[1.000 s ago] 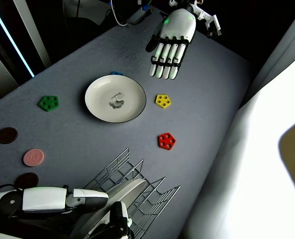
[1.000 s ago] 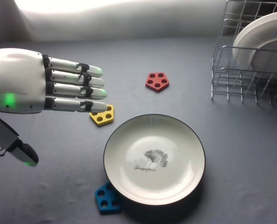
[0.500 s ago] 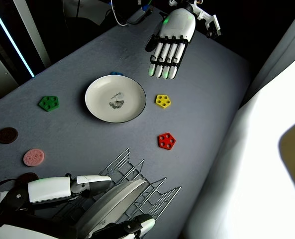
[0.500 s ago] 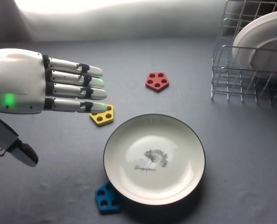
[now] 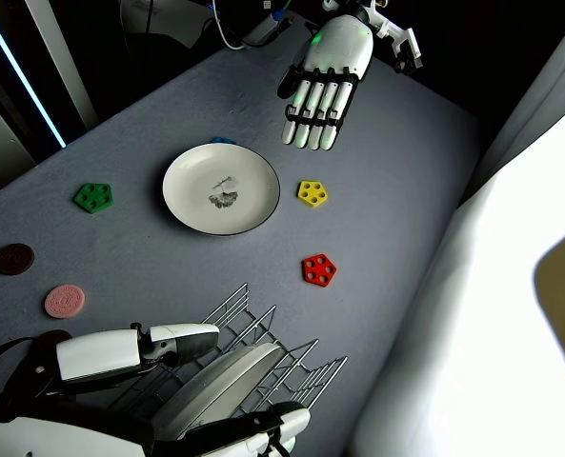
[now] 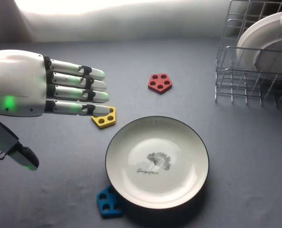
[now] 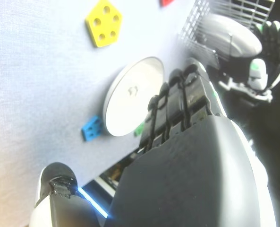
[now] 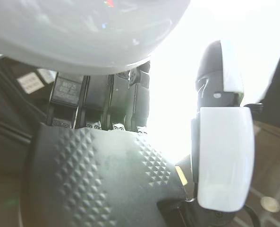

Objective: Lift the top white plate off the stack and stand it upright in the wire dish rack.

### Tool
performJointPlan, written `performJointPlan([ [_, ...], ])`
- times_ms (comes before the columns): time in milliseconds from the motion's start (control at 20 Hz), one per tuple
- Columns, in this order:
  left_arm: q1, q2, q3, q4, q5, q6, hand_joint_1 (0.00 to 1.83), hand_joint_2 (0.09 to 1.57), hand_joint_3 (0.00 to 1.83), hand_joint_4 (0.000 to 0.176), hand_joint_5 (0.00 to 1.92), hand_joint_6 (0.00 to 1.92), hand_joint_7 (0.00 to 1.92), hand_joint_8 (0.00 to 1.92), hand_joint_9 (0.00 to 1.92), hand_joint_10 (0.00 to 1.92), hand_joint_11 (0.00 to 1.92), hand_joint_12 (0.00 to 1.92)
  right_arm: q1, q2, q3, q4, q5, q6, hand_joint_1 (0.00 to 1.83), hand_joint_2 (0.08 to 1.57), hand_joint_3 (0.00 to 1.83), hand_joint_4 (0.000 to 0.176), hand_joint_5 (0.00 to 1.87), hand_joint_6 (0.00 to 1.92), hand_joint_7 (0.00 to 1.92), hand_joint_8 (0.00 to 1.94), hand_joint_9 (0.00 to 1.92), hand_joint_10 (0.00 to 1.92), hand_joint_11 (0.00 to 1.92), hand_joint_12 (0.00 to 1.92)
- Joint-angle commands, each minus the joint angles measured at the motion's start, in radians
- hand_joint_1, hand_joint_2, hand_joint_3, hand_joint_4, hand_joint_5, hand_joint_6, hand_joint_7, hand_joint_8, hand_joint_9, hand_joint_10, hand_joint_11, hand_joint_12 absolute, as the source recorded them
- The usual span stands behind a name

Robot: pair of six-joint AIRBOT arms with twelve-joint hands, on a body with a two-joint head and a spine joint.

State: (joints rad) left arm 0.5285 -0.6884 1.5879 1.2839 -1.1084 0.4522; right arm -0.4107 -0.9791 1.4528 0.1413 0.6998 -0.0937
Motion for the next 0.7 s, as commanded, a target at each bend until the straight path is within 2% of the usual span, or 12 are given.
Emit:
performJointPlan([
  [0,-0.018,0.003,-0.005,-0.073,-0.055,0.005,0.21,0.88,0.0,0.0,0.04,0.01,0.06,0.01,0.07,0.01,0.09,0.02,0.006,0.013,0.012,0.027,0.139,0.007,0.93,0.95,0.0,0.027,0.6,0.0,0.64,0.0,0.67,0.0,0.69,0.0],
  [100,-0.018,0.003,-0.005,-0.073,-0.057,0.005,0.22,0.87,0.0,0.0,0.04,0.01,0.06,0.01,0.08,0.01,0.1,0.03,0.006,0.01,0.012,0.028,0.141,0.001,0.94,0.94,0.0,0.001,0.57,0.0,0.62,0.0,0.64,0.0,0.65,0.0],
  [650,-0.019,0.005,-0.004,-0.074,-0.071,0.004,0.21,0.88,0.0,0.0,0.04,0.01,0.07,0.01,0.09,0.01,0.11,0.03,-0.007,-0.028,0.056,0.02,0.178,-0.048,0.77,0.92,0.0,0.0,0.36,0.0,0.46,0.0,0.48,0.0,0.49,0.0],
])
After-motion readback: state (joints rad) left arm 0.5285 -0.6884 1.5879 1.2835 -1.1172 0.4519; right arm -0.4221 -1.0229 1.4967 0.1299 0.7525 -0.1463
